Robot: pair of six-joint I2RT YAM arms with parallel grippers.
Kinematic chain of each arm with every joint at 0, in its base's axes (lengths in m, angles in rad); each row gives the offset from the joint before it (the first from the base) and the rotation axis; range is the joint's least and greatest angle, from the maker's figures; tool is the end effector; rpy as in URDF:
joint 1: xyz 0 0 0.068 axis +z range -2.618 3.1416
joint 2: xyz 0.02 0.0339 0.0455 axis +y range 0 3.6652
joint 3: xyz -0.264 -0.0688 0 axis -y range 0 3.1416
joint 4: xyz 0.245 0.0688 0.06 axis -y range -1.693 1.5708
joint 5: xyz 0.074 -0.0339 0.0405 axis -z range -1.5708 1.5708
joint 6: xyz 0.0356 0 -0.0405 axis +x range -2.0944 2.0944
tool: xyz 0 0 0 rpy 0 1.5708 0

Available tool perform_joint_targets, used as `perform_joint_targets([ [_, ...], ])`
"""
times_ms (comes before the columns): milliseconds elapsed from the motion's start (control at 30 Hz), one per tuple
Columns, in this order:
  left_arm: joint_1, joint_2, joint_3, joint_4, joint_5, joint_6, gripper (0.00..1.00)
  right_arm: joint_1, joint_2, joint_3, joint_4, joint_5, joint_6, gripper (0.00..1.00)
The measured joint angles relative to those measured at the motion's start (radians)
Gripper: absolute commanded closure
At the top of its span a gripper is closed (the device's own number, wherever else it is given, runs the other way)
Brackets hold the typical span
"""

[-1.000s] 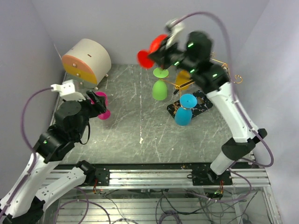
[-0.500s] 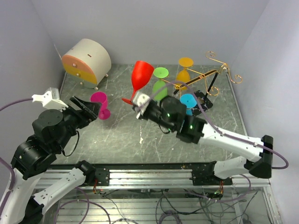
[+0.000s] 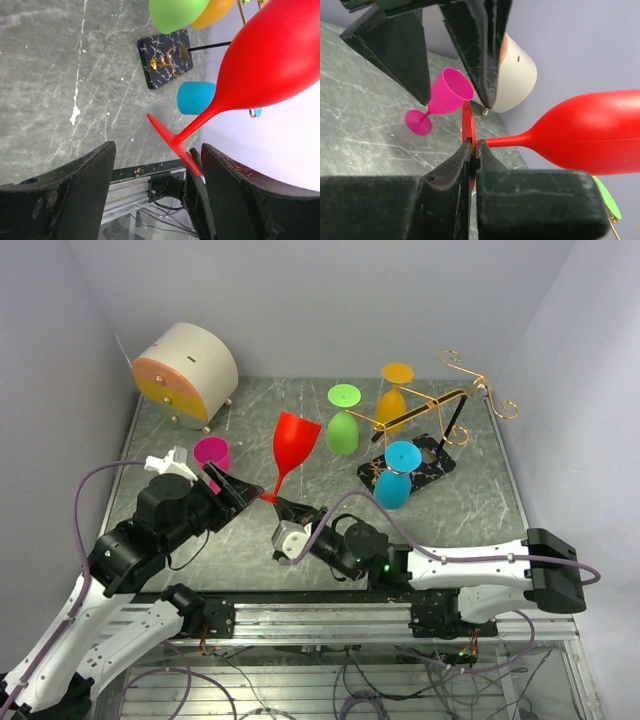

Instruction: Take the wine glass off the wine glass rack

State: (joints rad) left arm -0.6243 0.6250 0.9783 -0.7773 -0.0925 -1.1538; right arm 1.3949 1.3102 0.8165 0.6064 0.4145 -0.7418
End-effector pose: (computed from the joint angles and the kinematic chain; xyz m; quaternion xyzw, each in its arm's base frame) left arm 0.0950 -0.0644 0.3640 -0.2438 0.8034 -0.3963 0.3716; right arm 0.0670 0.2949 0.3173 -0.4974 0.4484 0.1043 0.7352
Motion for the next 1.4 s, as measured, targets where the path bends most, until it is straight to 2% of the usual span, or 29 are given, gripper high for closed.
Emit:
perform_joint_targets([
  [433, 0.000, -0.043, -0.121, 0.150, 0.061, -0.110, 0.34, 0.054, 0.048, -0.033, 0.152, 0.070, -0.060, 1.00],
  [467, 0.000, -0.040, -0.135, 0.161, 0.068, -0.116, 0.38, 0.058, 0.051, -0.033, 0.154, 0.071, -0.061, 1.00],
  [600, 0.000, -0.024, -0.157, 0.195, 0.086, -0.137, 0.84, 0.074, 0.065, -0.034, 0.151, 0.077, -0.063, 1.00],
  [667, 0.000, -0.022, -0.157, 0.217, 0.095, -0.147, 0.92, 0.079, 0.067, -0.037, 0.144, 0.081, -0.072, 1.00],
  [733, 0.000, -0.023, -0.157, 0.224, 0.097, -0.165, 0.93, 0.082, 0.067, -0.039, 0.138, 0.086, -0.082, 1.00],
  [767, 0.000, -0.023, -0.157, 0.223, 0.097, -0.172, 0.93, 0.085, 0.067, -0.040, 0.136, 0.090, -0.084, 0.94],
  [867, -0.002, -0.031, -0.158, 0.218, 0.097, -0.181, 0.93, 0.088, 0.058, -0.041, 0.113, 0.101, -0.063, 0.67],
  [1000, -0.002, -0.074, -0.164, 0.199, 0.053, -0.152, 0.93, 0.097, 0.003, -0.026, -0.045, 0.144, 0.051, 0.63],
  [1300, -0.001, -0.309, -0.179, 0.016, -0.214, -0.107, 0.93, 0.098, -0.192, 0.295, -0.734, 0.214, 0.537, 0.65],
  [1400, -0.001, -0.410, -0.191, -0.015, -0.275, -0.108, 0.93, 0.098, -0.238, 0.383, -0.872, 0.203, 0.651, 0.52],
])
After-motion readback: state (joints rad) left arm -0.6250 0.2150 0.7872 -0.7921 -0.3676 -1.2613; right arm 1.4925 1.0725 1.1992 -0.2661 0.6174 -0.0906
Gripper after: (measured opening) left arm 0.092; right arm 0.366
